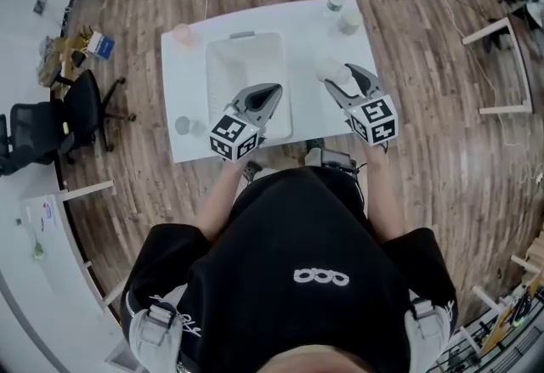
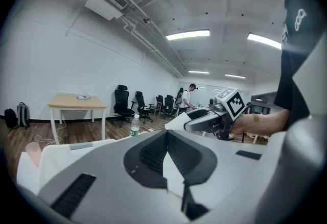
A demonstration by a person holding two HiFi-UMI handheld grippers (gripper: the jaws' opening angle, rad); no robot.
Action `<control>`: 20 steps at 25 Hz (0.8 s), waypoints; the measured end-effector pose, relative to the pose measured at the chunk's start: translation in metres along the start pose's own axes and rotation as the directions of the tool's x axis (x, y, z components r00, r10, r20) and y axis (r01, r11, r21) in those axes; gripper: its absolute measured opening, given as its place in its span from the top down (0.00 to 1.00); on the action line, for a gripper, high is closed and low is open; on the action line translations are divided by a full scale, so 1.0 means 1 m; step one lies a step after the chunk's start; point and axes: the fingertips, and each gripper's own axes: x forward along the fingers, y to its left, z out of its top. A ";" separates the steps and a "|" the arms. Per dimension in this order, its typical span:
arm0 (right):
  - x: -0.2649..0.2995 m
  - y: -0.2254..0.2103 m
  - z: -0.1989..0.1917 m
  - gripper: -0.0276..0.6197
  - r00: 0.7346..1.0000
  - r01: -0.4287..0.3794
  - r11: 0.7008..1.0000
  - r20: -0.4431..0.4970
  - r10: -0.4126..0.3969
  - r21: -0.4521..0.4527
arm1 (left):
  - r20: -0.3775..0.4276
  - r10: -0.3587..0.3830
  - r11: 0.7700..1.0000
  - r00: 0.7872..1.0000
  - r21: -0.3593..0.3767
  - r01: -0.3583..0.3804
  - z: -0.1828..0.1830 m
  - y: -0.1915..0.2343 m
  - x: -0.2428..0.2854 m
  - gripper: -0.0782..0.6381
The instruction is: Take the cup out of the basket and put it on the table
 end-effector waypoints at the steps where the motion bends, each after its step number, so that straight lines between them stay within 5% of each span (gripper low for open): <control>1: -0.010 -0.007 -0.008 0.53 1.000 0.028 0.999 -0.004 -0.028 0.017 | -0.007 -0.028 1.000 1.000 0.007 0.028 0.000 -0.006 0.009 0.88; 12: -0.084 -0.054 -0.065 0.54 0.979 0.204 0.971 -0.056 -0.198 0.123 | -0.054 -0.182 0.982 0.982 0.048 0.184 0.003 -0.056 0.060 0.88; 20: -0.085 -0.068 -0.117 0.53 0.965 0.213 0.967 -0.184 -0.187 0.136 | -0.075 -0.198 0.979 0.977 0.038 0.201 -0.005 -0.071 0.069 0.88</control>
